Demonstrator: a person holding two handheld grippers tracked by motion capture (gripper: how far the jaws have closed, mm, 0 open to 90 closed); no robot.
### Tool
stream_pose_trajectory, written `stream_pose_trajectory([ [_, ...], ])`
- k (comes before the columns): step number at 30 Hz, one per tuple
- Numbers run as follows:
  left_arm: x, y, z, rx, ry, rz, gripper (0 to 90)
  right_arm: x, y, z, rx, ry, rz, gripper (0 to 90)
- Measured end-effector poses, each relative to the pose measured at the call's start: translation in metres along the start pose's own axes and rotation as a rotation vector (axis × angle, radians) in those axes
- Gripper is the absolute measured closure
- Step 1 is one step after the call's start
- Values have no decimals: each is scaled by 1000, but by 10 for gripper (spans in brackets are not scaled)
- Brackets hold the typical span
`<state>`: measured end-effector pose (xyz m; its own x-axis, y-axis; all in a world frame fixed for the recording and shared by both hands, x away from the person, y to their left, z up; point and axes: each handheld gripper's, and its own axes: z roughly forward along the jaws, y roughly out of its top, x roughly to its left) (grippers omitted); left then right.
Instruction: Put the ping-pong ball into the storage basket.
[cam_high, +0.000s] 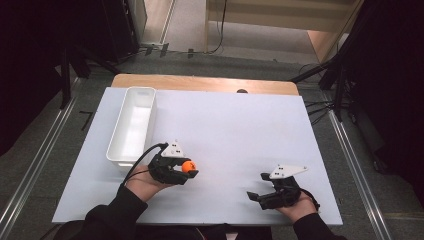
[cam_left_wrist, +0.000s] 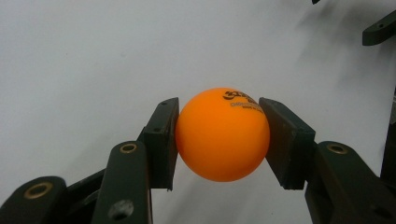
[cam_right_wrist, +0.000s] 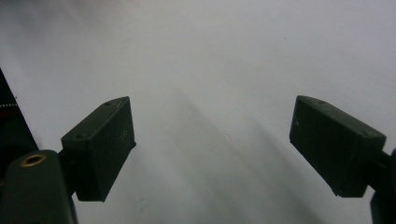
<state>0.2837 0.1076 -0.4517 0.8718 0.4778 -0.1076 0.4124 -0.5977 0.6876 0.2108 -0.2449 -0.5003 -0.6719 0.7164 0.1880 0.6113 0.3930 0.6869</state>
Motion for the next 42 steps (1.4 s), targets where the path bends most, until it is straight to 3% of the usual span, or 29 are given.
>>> stream_pose_trajectory([
  [9,2,3,-5,2,0,-22,507,1,0,0,-8,9,7,126],
  [24,3,13,-10,18,-7,-10,507,-1,0,-1,-23,15,22,126],
  [42,16,27,-15,18,-7,-52,507,-2,0,-1,-26,3,26,127],
])
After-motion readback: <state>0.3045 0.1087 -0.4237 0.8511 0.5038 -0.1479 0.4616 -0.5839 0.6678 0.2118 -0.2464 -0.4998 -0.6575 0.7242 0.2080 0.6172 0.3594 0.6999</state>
